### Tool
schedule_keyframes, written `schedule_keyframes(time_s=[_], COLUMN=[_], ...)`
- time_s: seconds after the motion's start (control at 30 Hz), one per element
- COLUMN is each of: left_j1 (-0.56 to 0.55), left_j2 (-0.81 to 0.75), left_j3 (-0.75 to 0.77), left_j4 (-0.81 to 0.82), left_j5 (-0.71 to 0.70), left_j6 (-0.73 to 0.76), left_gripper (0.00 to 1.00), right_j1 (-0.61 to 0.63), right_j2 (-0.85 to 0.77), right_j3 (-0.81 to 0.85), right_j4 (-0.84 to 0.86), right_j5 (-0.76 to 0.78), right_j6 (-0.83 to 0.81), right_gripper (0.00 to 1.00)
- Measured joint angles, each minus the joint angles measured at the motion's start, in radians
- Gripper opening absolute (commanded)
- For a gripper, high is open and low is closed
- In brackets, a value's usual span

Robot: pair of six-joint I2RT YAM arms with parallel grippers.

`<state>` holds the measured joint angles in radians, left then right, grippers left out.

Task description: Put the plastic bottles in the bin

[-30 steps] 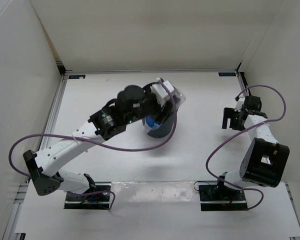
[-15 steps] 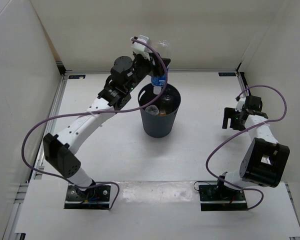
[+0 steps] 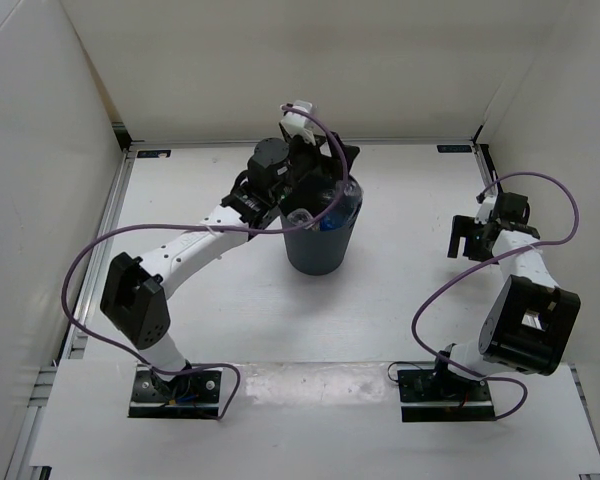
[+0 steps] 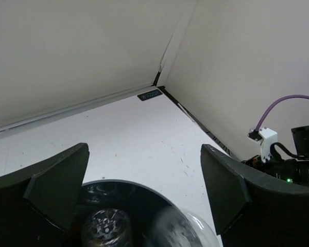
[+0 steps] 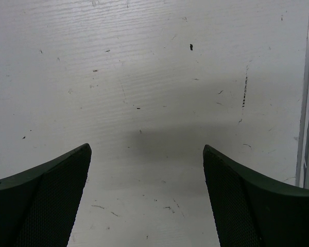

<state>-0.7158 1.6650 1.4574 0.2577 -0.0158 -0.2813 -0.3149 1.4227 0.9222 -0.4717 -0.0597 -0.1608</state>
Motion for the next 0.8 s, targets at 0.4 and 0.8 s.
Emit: schedule_keyframes(time_s=[0.4, 0.8], left_j1=[0.063, 0.393], left_j2=[-0.192, -0.597], left_j3=[-0.045, -0.251], left_j4=[-0.129, -0.750], left_j5=[-0.071, -0.407], left_j6=[0.116, 0.087], left_gripper=[1.00, 1.00], right_j1=[0.001, 0.094], right_j2=[0.006, -0.115], right_j3=[0.005, -0.004], right_j4=[0.000, 0.033], right_j5=[-0.003, 0.188], right_j6=[0.000, 0.037], right_gripper=[0.90, 0.90])
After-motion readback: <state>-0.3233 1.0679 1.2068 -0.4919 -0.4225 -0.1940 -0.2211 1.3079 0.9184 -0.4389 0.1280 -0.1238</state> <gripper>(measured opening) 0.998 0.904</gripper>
